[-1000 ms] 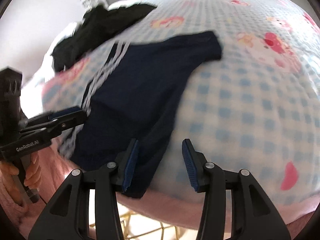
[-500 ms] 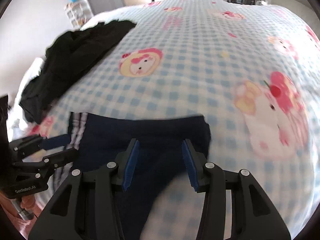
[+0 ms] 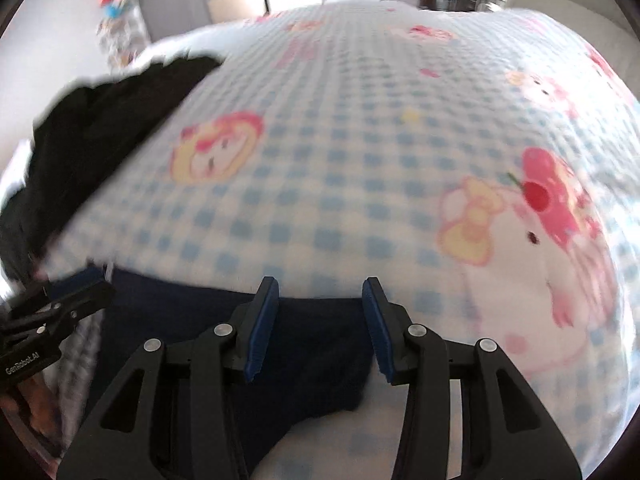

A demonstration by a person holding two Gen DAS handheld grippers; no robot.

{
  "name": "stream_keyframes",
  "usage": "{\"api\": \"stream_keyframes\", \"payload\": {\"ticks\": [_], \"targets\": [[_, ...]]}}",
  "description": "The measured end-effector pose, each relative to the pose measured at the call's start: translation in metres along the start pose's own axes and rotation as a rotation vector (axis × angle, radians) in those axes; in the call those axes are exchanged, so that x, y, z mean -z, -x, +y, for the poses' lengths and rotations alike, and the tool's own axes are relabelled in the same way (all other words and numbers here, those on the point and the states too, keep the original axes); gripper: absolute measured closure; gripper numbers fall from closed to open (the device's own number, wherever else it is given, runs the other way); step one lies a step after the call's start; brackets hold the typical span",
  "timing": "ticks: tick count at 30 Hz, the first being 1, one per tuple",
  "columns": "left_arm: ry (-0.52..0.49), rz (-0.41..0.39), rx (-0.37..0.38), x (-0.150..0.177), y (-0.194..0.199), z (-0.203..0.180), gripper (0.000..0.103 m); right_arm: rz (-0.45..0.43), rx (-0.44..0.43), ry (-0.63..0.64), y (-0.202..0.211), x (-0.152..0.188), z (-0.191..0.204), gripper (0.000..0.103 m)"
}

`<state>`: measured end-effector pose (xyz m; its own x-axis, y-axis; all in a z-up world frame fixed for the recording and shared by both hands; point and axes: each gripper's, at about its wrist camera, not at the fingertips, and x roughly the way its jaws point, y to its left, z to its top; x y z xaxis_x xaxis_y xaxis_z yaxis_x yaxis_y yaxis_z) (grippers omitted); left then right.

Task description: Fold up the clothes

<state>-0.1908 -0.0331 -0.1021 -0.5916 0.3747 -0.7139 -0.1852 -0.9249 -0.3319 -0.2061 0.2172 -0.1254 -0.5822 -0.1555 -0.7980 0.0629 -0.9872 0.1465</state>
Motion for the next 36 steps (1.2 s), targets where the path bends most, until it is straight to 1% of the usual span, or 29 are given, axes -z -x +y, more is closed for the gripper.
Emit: {"api": "stream_keyframes", "payload": {"ticks": [1, 3, 5, 7, 8, 10, 12, 13, 14, 15, 16, 18, 19, 20, 21, 24, 25, 28, 29, 30, 31, 32, 33, 34, 35, 36], "targets": [[0.023, -0.002, 0.006, 0.001, 0.007, 0.004, 0.047, -0.016, -0.019, -0.030, 0.010, 0.000, -0.007, 0.057], [0.065, 0.040, 0.019, 0.005, 0.010, 0.013, 0.047, -0.013, -0.021, -0.070, 0.022, 0.003, -0.018, 0.056], [0.097, 0.094, 0.039, 0.013, 0.005, 0.020, 0.047, 0.028, -0.063, -0.104, 0.022, 0.009, -0.027, 0.056], [0.121, 0.120, 0.053, 0.023, 0.001, 0.025, 0.047, 0.069, -0.119, -0.135, 0.020, 0.018, -0.035, 0.056], [0.134, 0.123, 0.056, 0.029, 0.000, 0.026, 0.047, 0.087, -0.136, -0.140, 0.019, 0.022, -0.037, 0.056], [0.163, 0.134, 0.065, 0.038, -0.002, 0.027, 0.047, 0.109, -0.113, -0.102, 0.013, 0.031, -0.030, 0.055], [0.169, 0.135, 0.079, 0.043, 0.000, 0.026, 0.048, 0.123, -0.119, -0.089, 0.007, 0.036, -0.023, 0.055], [0.162, 0.139, 0.085, 0.044, -0.001, 0.024, 0.050, 0.127, -0.123, -0.087, 0.003, 0.038, -0.020, 0.051], [0.154, 0.145, 0.089, 0.043, -0.002, 0.021, 0.052, 0.127, -0.138, -0.097, -0.001, 0.037, -0.019, 0.041], [0.147, 0.150, 0.092, 0.042, -0.004, 0.019, 0.063, 0.130, -0.163, -0.111, -0.007, 0.036, -0.019, 0.040], [0.140, 0.155, 0.089, 0.040, -0.006, 0.016, 0.079, 0.131, -0.169, -0.126, -0.012, 0.035, -0.021, 0.041], [0.120, 0.156, 0.077, 0.035, -0.008, 0.010, 0.085, 0.131, -0.182, -0.157, -0.020, 0.029, -0.025, 0.061], [0.104, 0.147, 0.072, 0.031, -0.007, 0.005, 0.088, 0.117, -0.194, -0.143, -0.016, 0.025, -0.024, 0.077], [0.085, 0.134, 0.073, 0.027, -0.005, 0.000, 0.088, 0.103, -0.206, -0.128, -0.013, 0.021, -0.024, 0.093], [0.062, 0.120, 0.075, 0.023, -0.003, -0.007, 0.088, 0.089, -0.218, -0.113, -0.009, 0.017, -0.023, 0.095], [-0.004, 0.084, 0.066, 0.011, 0.001, -0.024, 0.088, 0.033, -0.213, -0.095, 0.009, 0.004, -0.026, 0.095], [-0.008, 0.077, 0.060, 0.007, 0.001, -0.026, 0.088, 0.012, -0.207, -0.092, 0.016, 0.000, -0.028, 0.095], [0.030, 0.058, 0.051, -0.005, -0.004, -0.022, 0.088, -0.046, -0.181, -0.091, 0.032, -0.015, -0.036, 0.095], [0.047, 0.054, 0.041, -0.007, -0.006, -0.018, 0.088, -0.054, -0.160, -0.096, 0.031, -0.019, -0.041, 0.095], [0.071, 0.064, 0.026, -0.008, -0.011, -0.013, 0.086, -0.051, -0.139, -0.105, 0.027, -0.022, -0.046, 0.094], [0.106, 0.093, 0.023, -0.007, -0.018, -0.006, 0.077, -0.041, -0.123, -0.114, 0.022, -0.024, -0.050, 0.088], [0.145, 0.130, 0.035, -0.004, -0.024, 0.001, 0.071, 0.001, -0.123, -0.128, 0.012, -0.022, -0.054, 0.078], [0.184, 0.166, 0.047, -0.001, -0.030, 0.007, 0.070, 0.074, -0.125, -0.151, -0.002, -0.017, -0.058, 0.071], [0.204, 0.176, 0.060, 0.003, -0.030, 0.010, 0.070, 0.147, -0.127, -0.174, -0.016, -0.012, -0.062, 0.066], [0.199, 0.161, 0.069, 0.007, -0.021, 0.007, 0.069, 0.192, -0.126, -0.190, -0.024, -0.006, -0.065, 0.066], [0.188, 0.145, 0.071, 0.013, -0.008, 0.002, 0.067, 0.159, -0.120, -0.192, -0.016, 0.001, -0.065, 0.066]]}}
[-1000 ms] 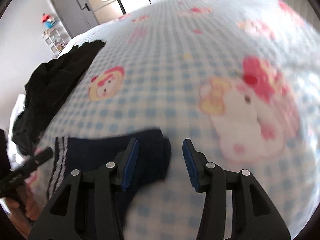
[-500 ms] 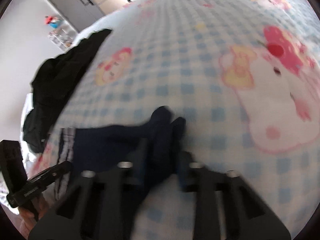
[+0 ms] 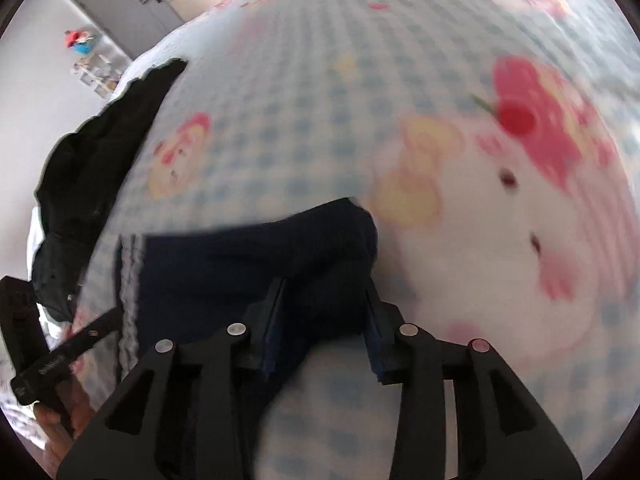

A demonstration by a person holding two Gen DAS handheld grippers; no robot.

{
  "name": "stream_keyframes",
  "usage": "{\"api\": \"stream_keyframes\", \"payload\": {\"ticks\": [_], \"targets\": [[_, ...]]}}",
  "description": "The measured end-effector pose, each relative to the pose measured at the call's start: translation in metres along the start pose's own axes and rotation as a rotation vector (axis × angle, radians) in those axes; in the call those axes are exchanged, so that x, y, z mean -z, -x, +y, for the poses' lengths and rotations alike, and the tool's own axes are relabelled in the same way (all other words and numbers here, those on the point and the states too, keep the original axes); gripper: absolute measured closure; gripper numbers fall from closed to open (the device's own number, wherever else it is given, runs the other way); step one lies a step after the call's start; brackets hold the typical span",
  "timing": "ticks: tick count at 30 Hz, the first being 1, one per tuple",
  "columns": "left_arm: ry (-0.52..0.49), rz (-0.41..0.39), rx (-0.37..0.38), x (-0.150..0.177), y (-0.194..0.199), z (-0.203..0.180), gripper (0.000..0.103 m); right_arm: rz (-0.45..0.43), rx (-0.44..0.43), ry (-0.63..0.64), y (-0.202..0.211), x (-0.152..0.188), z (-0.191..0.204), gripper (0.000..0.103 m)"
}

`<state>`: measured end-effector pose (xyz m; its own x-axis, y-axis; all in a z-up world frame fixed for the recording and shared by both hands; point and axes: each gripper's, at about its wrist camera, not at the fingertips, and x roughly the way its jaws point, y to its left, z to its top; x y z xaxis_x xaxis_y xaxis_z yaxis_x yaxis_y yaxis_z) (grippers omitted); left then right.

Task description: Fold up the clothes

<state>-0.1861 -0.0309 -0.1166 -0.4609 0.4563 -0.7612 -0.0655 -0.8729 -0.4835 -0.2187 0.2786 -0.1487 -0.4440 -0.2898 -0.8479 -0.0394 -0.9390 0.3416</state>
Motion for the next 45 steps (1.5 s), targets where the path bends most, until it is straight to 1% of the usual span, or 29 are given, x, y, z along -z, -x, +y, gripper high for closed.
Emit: {"api": "stream_keyframes", "payload": {"ticks": [1, 3, 4, 5, 7, 9, 10, 12, 13, 14, 15, 16, 17, 20, 21, 23, 25, 26, 29, 31, 32, 34, 36, 38, 41, 44, 45], "targets": [[0.005, -0.010, 0.003, 0.010, 0.012, -0.004, 0.060, -0.036, 0.003, -0.001, 0.010, 0.008, 0.000, 0.066], [0.062, 0.009, 0.055, 0.037, 0.030, -0.007, 0.051, -0.080, 0.003, -0.016, 0.029, 0.027, 0.001, 0.066], [0.088, 0.012, 0.086, 0.051, 0.038, -0.009, 0.051, -0.093, -0.023, -0.022, 0.039, 0.044, 0.005, 0.066], [0.091, 0.015, 0.099, 0.063, 0.042, -0.013, 0.051, -0.107, -0.050, -0.028, 0.050, 0.062, 0.008, 0.066], [0.067, 0.041, 0.094, 0.082, 0.043, -0.022, 0.051, -0.125, -0.095, -0.031, 0.068, 0.095, 0.015, 0.066], [0.015, 0.051, 0.068, 0.093, 0.042, -0.033, 0.051, -0.072, -0.090, 0.019, 0.066, 0.122, 0.028, 0.066], [0.009, 0.057, 0.072, 0.095, 0.041, -0.036, 0.051, -0.044, -0.092, 0.043, 0.064, 0.135, 0.035, 0.066], [0.036, 0.080, 0.109, 0.099, 0.037, -0.037, 0.051, -0.003, -0.123, 0.072, 0.059, 0.153, 0.046, 0.065], [0.044, 0.102, 0.120, 0.101, 0.035, -0.038, 0.051, 0.010, -0.111, 0.087, 0.057, 0.157, 0.051, 0.060], [0.037, 0.112, 0.109, 0.104, 0.033, -0.040, 0.051, 0.030, -0.079, 0.116, 0.053, 0.162, 0.056, 0.054], [0.021, 0.108, 0.079, 0.106, 0.033, -0.042, 0.052, 0.042, -0.041, 0.147, 0.050, 0.167, 0.062, 0.054], [0.008, 0.101, 0.049, 0.109, 0.034, -0.044, 0.053, 0.033, 0.000, 0.176, 0.050, 0.170, 0.067, 0.054], [0.003, 0.097, 0.031, 0.111, 0.036, -0.045, 0.053, 0.023, 0.010, 0.181, 0.053, 0.172, 0.068, 0.054], [0.006, 0.089, 0.010, 0.119, 0.045, -0.045, 0.053, 0.010, 0.010, 0.151, 0.059, 0.173, 0.063, 0.054], [0.011, 0.082, 0.014, 0.122, 0.049, -0.044, 0.053, 0.009, 0.006, 0.136, 0.061, 0.173, 0.061, 0.054], [0.030, 0.057, 0.050, 0.127, 0.058, -0.041, 0.053, 0.001, 0.007, 0.118, 0.066, 0.173, 0.058, 0.054], [0.063, 0.037, 0.129, 0.132, 0.066, -0.041, 0.053, -0.006, 0.027, 0.122, 0.073, 0.173, 0.062, 0.054], [0.071, 0.036, 0.147, 0.134, 0.067, -0.042, 0.053, -0.012, 0.025, 0.126, 0.077, 0.173, 0.064, 0.054], [0.040, 0.033, 0.108, 0.137, 0.066, -0.050, 0.053, -0.026, 0.021, 0.139, 0.088, 0.174, 0.070, 0.054], [0.045, 0.036, 0.094, 0.139, 0.062, -0.052, 0.053, -0.018, 0.030, 0.154, 0.084, 0.175, 0.075, 0.054], [0.047, 0.042, 0.072, 0.140, 0.060, -0.051, 0.053, -0.014, 0.034, 0.162, 0.082, 0.176, 0.078, 0.054], [0.044, 0.060, 0.004, 0.142, 0.057, -0.048, 0.053, 0.012, 0.057, 0.170, 0.074, 0.180, 0.078, 0.054], [0.038, 0.044, -0.017, 0.143, 0.062, -0.045, 0.054, 0.032, 0.059, 0.156, 0.070, 0.186, 0.071, 0.054], [0.031, 0.018, -0.023, 0.144, 0.069, -0.043, 0.054, 0.025, 0.053, 0.134, 0.072, 0.186, 0.065, 0.054], [0.053, -0.012, 0.027, 0.143, 0.077, -0.038, 0.054, -0.012, 0.043, 0.100, 0.084, 0.184, 0.057, 0.054], [0.089, -0.008, 0.099, 0.144, 0.076, -0.035, 0.054, -0.053, 0.029, 0.087, 0.093, 0.183, 0.056, 0.054], [0.090, -0.002, 0.094, 0.145, 0.073, -0.036, 0.054, -0.058, 0.021, 0.083, 0.095, 0.183, 0.056, 0.054]]}}
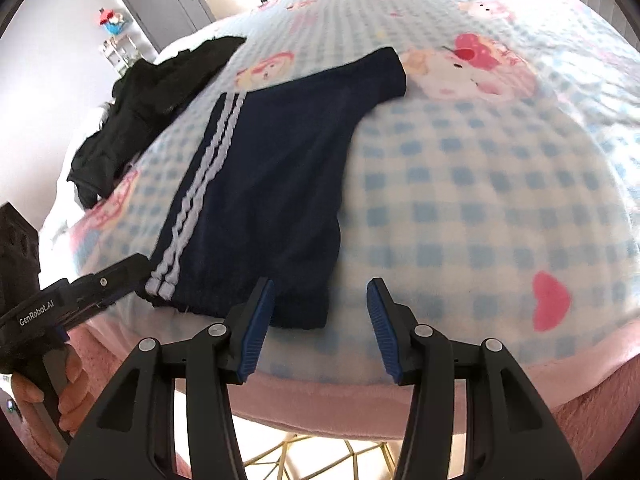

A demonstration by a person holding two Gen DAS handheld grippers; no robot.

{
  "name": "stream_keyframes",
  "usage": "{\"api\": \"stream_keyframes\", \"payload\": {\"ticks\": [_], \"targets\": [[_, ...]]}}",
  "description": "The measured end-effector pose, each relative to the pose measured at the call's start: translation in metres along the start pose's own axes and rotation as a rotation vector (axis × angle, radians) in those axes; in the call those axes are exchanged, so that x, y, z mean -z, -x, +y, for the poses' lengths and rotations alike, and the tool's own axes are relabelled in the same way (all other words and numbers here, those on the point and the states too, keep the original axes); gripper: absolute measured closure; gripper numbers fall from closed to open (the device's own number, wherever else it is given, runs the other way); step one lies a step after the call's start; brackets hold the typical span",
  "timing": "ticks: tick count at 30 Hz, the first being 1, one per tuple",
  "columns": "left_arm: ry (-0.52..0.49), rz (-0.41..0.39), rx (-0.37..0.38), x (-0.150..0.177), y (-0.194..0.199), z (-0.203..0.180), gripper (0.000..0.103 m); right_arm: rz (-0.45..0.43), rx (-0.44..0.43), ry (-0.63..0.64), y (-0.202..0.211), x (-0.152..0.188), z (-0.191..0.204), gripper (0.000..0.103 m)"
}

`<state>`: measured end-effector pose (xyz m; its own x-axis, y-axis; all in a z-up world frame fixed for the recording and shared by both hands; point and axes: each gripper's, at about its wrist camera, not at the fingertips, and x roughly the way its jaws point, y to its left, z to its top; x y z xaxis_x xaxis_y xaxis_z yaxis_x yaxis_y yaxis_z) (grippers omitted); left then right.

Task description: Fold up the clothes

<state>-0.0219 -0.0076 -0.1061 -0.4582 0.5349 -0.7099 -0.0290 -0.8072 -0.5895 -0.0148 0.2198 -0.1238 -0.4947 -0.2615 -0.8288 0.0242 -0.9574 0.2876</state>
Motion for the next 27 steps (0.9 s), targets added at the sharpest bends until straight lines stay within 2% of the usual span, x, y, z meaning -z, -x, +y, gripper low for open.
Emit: {"api": "stream_keyframes", "payload": {"ticks": [2, 3, 6, 9, 11, 15, 18, 19, 20, 22, 24, 27], "targets": [[-0.017, 0.022, -0.088, 0.002, -0.008, -0.001, 0.054, 0.006, -0.008, -0.002, -0.002, 0.001, 0.000, 0.054], [-0.019, 0.029, -0.110, 0.003, -0.010, 0.000, 0.055, 0.016, 0.011, 0.006, -0.004, 0.002, -0.001, 0.054], [0.001, 0.023, -0.084, 0.002, -0.009, 0.003, 0.055, 0.046, 0.034, -0.005, -0.010, 0.006, -0.008, 0.054], [0.018, 0.001, 0.018, 0.002, -0.004, 0.001, 0.055, 0.036, 0.007, -0.063, -0.006, 0.007, -0.020, 0.054], [0.021, 0.033, 0.071, 0.002, -0.009, -0.001, 0.055, 0.011, -0.012, -0.052, -0.001, 0.004, -0.017, 0.052], [-0.003, 0.080, 0.025, 0.007, -0.029, -0.004, 0.055, 0.033, -0.040, -0.009, -0.011, 0.005, -0.005, 0.052], [0.020, 0.094, 0.032, 0.008, -0.033, -0.001, 0.057, 0.072, -0.036, 0.009, -0.025, 0.011, 0.000, 0.053], [0.022, 0.087, 0.033, 0.008, -0.032, -0.001, 0.059, 0.067, -0.042, 0.011, -0.024, 0.013, 0.001, 0.056], [0.019, 0.083, 0.032, 0.009, -0.031, -0.002, 0.070, 0.063, -0.050, 0.015, -0.022, 0.015, 0.001, 0.064], [0.013, 0.082, 0.031, 0.010, -0.028, -0.005, 0.075, 0.067, -0.080, 0.027, -0.016, 0.015, 0.002, 0.072], [0.006, 0.079, 0.032, 0.010, -0.024, -0.008, 0.077, 0.064, -0.099, 0.030, -0.011, 0.016, 0.002, 0.078], [-0.021, 0.083, 0.028, 0.011, -0.014, -0.012, 0.077, 0.057, -0.127, 0.034, 0.000, 0.018, 0.002, 0.081]]}}
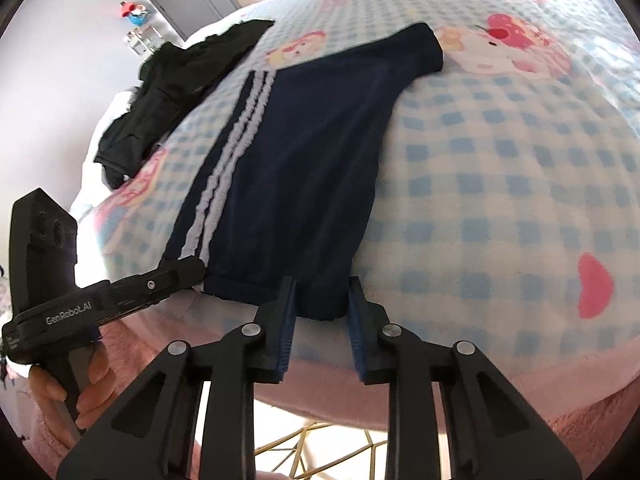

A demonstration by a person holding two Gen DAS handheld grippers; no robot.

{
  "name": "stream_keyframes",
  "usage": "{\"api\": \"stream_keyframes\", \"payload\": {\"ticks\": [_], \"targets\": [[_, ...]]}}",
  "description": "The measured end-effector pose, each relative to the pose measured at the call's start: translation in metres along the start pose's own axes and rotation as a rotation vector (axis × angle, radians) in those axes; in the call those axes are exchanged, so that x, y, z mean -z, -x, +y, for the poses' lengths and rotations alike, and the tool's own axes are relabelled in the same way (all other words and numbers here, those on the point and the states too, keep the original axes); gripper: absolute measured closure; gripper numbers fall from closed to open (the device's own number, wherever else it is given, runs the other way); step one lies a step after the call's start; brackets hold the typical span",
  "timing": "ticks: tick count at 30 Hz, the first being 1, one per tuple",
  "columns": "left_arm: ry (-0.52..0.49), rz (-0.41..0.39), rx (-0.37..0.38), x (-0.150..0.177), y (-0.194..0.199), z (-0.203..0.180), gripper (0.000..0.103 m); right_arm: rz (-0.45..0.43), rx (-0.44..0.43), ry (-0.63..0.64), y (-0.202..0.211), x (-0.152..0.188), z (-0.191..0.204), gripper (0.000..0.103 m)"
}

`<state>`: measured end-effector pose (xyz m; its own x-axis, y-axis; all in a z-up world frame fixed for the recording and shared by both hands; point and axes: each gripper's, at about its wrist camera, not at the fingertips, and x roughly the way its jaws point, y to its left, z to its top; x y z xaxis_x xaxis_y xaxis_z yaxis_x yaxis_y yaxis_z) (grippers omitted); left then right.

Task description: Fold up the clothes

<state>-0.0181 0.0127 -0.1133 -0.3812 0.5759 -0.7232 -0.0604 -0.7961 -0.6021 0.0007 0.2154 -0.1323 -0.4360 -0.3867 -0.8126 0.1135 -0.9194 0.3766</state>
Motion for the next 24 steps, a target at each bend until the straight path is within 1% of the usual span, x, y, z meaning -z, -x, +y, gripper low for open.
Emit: {"api": "stream_keyframes", "payload": {"ticks": [3, 5, 6, 7, 8, 9, 10, 12, 14, 18, 19, 20, 22, 24], "targets": [[-0.036, 0.029, -0.025, 0.008, 0.003, -0.002, 0.077, 0.014, -0.020, 0.008, 0.008, 0.004, 0.001, 0.081], [-0.055, 0.056, -0.047, 0.014, 0.001, 0.001, 0.074, 0.035, -0.010, 0.019, 0.008, 0.010, 0.002, 0.081], [-0.053, 0.060, -0.046, 0.015, 0.001, 0.003, 0.068, 0.045, -0.004, 0.024, 0.006, 0.012, 0.004, 0.081], [-0.049, 0.061, -0.041, 0.016, 0.002, 0.005, 0.066, 0.053, -0.001, 0.023, 0.005, 0.014, 0.003, 0.078], [-0.039, 0.059, -0.027, 0.015, 0.003, 0.008, 0.065, 0.057, -0.003, 0.012, 0.004, 0.015, 0.001, 0.077], [-0.025, 0.054, -0.004, 0.012, 0.005, 0.011, 0.060, 0.061, -0.004, 0.001, 0.004, 0.015, -0.001, 0.076], [-0.009, 0.052, 0.015, 0.010, 0.006, 0.014, 0.056, 0.063, -0.009, -0.013, 0.003, 0.014, -0.004, 0.074], [0.016, 0.050, 0.043, 0.007, 0.006, 0.018, 0.056, 0.046, -0.039, -0.071, 0.005, 0.010, -0.013, 0.073], [0.016, 0.049, 0.039, 0.009, 0.005, 0.021, 0.056, 0.023, -0.053, -0.134, 0.009, 0.007, -0.024, 0.073], [-0.007, 0.039, -0.019, 0.013, 0.005, 0.020, 0.058, -0.028, 0.009, -0.170, 0.020, 0.007, -0.035, 0.073], [-0.009, 0.037, -0.024, 0.013, 0.007, 0.020, 0.058, -0.036, 0.026, -0.171, 0.022, 0.007, -0.037, 0.073], [-0.006, 0.032, -0.016, 0.012, 0.011, 0.021, 0.058, -0.038, 0.033, -0.166, 0.023, 0.006, -0.037, 0.073], [-0.007, -0.011, 0.021, 0.010, 0.022, 0.019, 0.057, -0.044, 0.039, -0.155, 0.026, 0.006, -0.038, 0.073], [-0.016, -0.038, 0.049, 0.005, 0.027, 0.016, 0.056, -0.055, -0.003, -0.143, 0.027, 0.004, -0.037, 0.068]]}}
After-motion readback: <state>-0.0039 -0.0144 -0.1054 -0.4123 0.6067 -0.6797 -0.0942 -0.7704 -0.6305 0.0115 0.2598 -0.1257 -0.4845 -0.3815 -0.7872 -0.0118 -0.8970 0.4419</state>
